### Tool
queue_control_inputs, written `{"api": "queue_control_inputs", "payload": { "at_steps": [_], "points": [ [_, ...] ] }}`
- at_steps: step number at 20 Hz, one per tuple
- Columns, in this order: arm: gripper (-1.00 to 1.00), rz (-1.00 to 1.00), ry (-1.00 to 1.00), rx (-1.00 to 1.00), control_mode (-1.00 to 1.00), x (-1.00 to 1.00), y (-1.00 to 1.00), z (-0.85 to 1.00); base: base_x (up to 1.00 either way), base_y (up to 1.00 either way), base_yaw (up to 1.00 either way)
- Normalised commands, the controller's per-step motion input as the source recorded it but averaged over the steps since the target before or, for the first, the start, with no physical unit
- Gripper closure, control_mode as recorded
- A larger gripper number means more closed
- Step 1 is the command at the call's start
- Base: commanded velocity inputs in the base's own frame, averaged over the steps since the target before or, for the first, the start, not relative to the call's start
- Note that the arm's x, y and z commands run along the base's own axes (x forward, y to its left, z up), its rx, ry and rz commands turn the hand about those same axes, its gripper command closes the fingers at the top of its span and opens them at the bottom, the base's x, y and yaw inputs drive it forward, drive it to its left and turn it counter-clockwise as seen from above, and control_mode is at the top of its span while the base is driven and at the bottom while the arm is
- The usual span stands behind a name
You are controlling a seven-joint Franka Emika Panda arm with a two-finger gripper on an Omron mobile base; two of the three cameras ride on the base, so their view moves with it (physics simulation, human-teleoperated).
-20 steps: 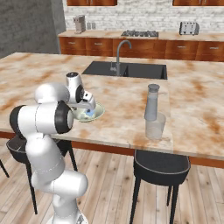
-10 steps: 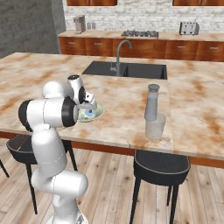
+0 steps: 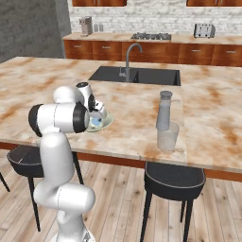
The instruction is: There are two ice cubes in the ice bowl. Place both ice cubes in the glass cup.
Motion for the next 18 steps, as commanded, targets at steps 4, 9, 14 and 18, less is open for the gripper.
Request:
{"api": "queue_control_inputs", "payload": {
  "at_steps": [4, 9, 14, 18],
  "points": [
    [-1.0, -0.03, 0.0, 0.0, -1.0, 0.29, 0.01, -0.17, 0.0, 0.0, 0.0],
    [-1.0, -0.03, 0.0, 0.0, -1.0, 0.22, 0.04, -0.27, 0.0, 0.0, 0.0],
    [-1.0, -0.02, 0.0, 0.0, -1.0, 0.23, 0.02, -0.15, 0.0, 0.0, 0.0],
    [-1.0, -0.02, 0.0, 0.0, -1.0, 0.33, 0.0, -0.08, 0.0, 0.0, 0.0]
  ]
}}
